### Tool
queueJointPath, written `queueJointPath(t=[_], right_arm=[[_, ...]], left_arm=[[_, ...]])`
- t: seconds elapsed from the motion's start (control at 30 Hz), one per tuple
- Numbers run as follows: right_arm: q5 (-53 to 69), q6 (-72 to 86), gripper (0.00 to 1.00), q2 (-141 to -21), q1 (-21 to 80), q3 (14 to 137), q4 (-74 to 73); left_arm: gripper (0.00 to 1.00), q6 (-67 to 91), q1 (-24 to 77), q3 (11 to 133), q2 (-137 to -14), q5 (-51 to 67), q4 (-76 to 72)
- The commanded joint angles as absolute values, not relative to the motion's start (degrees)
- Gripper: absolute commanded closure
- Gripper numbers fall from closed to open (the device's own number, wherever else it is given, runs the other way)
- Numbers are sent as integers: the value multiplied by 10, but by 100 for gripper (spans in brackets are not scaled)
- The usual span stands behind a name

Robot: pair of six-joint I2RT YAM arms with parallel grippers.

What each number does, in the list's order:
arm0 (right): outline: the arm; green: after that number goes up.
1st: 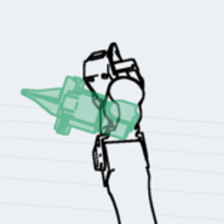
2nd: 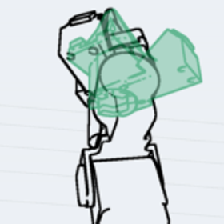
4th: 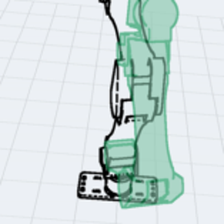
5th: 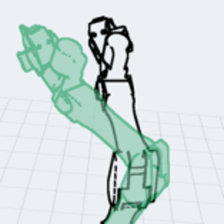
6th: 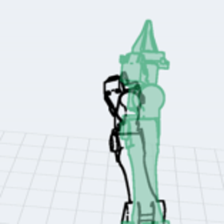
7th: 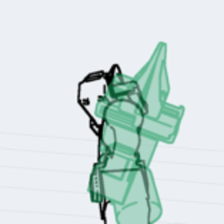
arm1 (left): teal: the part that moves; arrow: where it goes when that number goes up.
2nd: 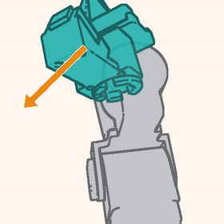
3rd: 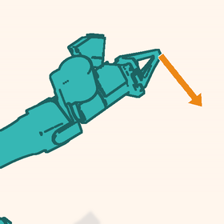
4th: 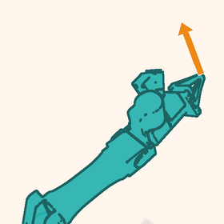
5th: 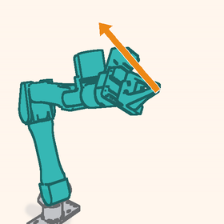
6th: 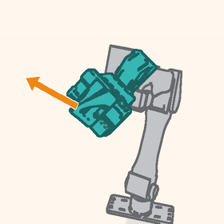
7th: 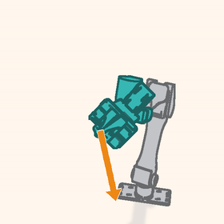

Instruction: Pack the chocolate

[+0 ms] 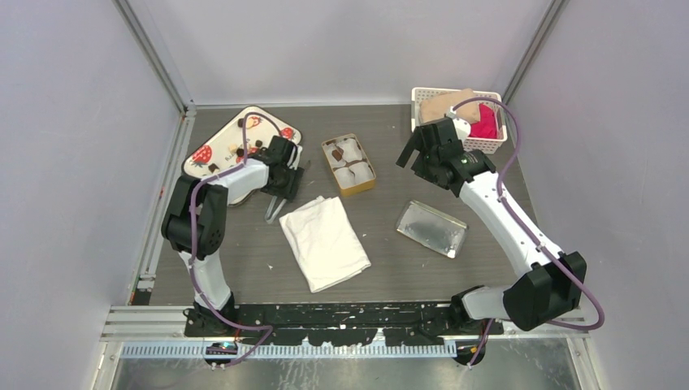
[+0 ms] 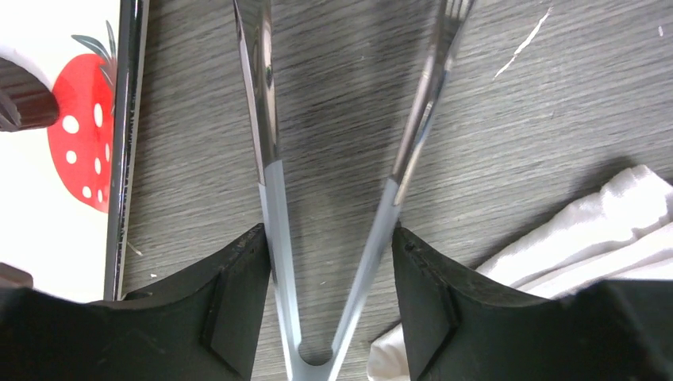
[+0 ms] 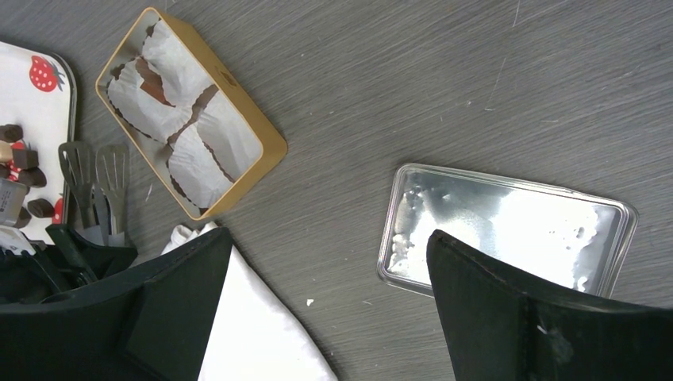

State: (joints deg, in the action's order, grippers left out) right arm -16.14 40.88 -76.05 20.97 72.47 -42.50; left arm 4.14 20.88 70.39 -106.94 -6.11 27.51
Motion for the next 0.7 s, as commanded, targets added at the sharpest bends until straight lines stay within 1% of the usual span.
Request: queueJointPath(t=[0.0, 0.43, 0.47, 0.6, 0.67], right_arm=[[-162, 416, 2, -732, 208, 724, -423], [-169, 419, 2, -719, 208, 717, -428], [-170, 420, 2, -719, 208, 716, -428], [-172, 421, 2, -715, 208, 713, -428], [-172, 421, 2, -715, 208, 713, -428]], left_arm=[[44, 61, 207, 688, -1045, -69, 228], [54, 50, 189, 709, -1077, -29, 250], [54, 49, 189, 711, -1079, -27, 253], [45, 45, 189, 716, -1086, -19, 261], [44, 42, 189, 720, -1090, -14, 265]])
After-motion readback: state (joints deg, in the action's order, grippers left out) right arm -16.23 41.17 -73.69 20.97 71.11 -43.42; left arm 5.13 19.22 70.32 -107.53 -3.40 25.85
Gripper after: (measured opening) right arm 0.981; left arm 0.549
